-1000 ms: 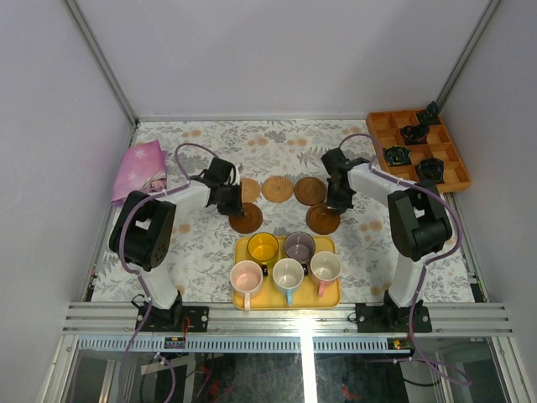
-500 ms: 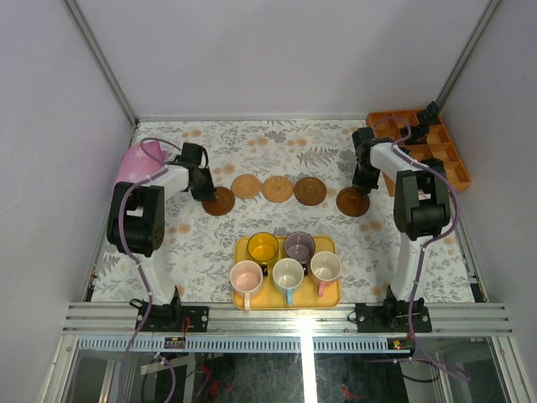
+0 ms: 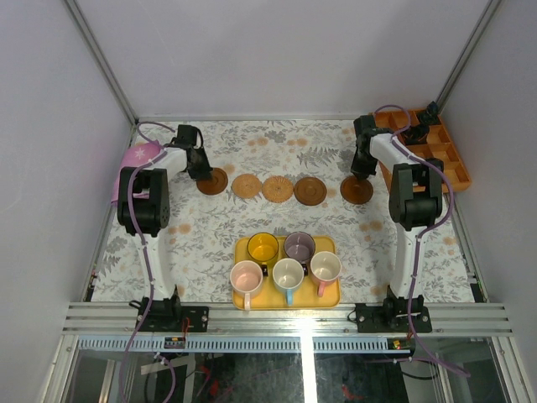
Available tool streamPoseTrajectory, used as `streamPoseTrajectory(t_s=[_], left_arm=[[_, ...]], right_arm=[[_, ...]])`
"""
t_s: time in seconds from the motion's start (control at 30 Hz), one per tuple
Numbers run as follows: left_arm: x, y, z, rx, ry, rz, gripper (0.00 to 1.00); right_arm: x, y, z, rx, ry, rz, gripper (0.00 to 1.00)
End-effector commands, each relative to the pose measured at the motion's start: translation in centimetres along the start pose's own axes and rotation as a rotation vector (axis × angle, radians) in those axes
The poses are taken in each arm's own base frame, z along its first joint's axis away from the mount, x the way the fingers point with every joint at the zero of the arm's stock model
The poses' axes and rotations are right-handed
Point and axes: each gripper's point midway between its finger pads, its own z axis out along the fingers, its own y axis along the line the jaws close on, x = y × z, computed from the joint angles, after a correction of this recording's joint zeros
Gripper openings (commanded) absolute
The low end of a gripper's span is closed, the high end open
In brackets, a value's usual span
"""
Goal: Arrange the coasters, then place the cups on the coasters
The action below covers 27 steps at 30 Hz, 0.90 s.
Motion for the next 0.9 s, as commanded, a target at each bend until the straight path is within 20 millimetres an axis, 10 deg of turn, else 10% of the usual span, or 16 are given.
streamPoseTrajectory(t_s=[0.0,0.57,0.87], left_arm=[[1.5,1.3,1.6,-0.028,0.059,0.011,0.0],[-0.3,0.0,-0.3,0.017,-0.016,0.025,0.0],[-3.0,-2.2,-3.3,0.088,-0.104,0.039,0.05]], right_arm=[[-1.7,1.7,0.6,-0.078,-0.043,-0.008,0.0],[0.1,2.9,-1.4,-0.147,-0.06,-0.039,0.0],[-2.4,3.8,-4.8,-0.192,-0.184,-0.082,0.0]])
